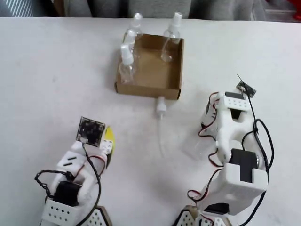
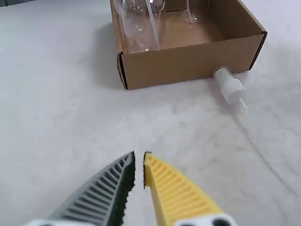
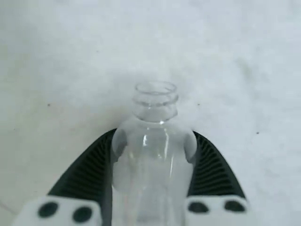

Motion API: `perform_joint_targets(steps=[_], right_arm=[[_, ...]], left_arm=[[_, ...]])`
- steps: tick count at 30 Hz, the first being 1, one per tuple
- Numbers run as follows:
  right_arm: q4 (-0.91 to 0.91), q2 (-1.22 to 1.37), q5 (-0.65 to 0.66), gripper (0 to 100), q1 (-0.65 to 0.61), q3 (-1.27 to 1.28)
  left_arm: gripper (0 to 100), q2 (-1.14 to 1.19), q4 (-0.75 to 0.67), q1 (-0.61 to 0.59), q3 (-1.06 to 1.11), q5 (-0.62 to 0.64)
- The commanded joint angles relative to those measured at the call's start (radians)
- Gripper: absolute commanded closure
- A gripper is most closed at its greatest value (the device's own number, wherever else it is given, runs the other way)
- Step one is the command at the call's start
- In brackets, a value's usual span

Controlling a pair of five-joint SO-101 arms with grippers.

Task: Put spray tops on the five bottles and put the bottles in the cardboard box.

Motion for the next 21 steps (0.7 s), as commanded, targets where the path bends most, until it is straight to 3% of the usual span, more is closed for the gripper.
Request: perform_joint_targets(steps=[1,12,21], right_arm=[[0.008,-0.053,0.068,98.3,-0.010,-0.043],[0.021,-0.242,0.272,98.2,-0.012,0.034],[0.021,-0.410,0.377,98.2,-0.107,0.138]], left_arm=[[94,0.004,0.002,0.008,-0.002,-0.006],[94,0.004,0.002,0.008,-0.002,-0.006],[94,0.004,0.002,0.001,-0.002,-0.006]])
